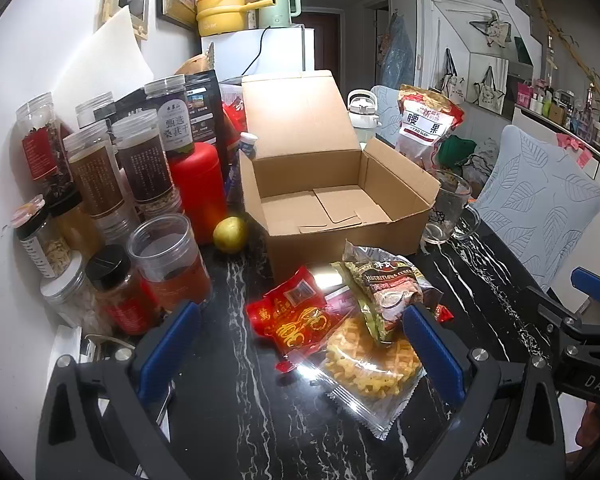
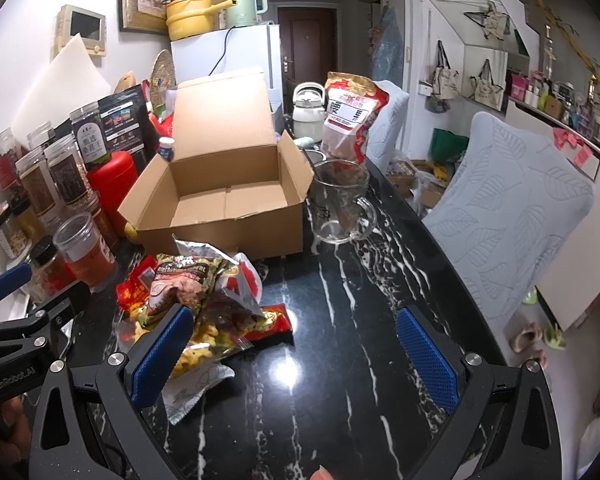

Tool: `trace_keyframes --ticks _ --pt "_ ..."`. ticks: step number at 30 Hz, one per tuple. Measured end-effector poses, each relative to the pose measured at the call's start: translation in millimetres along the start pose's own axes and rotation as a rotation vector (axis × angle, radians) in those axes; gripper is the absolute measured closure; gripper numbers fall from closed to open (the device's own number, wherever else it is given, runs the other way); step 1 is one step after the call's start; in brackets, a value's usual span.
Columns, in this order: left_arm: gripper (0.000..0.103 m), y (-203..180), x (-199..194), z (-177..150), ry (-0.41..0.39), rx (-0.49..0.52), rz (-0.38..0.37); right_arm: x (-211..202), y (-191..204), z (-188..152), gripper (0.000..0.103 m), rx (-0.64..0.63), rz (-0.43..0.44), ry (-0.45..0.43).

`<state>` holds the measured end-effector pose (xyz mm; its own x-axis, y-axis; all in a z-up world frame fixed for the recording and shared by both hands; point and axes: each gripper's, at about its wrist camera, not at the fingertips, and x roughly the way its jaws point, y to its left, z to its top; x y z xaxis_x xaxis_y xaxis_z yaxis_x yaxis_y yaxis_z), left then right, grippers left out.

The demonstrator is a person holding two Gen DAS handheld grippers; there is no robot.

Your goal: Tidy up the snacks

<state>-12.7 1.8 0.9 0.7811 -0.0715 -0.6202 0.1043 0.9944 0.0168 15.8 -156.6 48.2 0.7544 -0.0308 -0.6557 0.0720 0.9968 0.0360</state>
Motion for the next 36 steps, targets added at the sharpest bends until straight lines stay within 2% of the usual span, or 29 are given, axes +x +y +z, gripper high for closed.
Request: trace_keyframes --ticks 15,36 --pt "0.000 13.3 -6.3 4.3 -0.011 -0.022 -0.001 -6.0 6.3 3.3 0.000 -0.017 0.014 -0.022" --pt "0.000 12.1 -5.5 0.0 0.002 -0.016 -0.029 -10.3 8.3 -1.1 0.000 -0.027 0.031 -0.038"
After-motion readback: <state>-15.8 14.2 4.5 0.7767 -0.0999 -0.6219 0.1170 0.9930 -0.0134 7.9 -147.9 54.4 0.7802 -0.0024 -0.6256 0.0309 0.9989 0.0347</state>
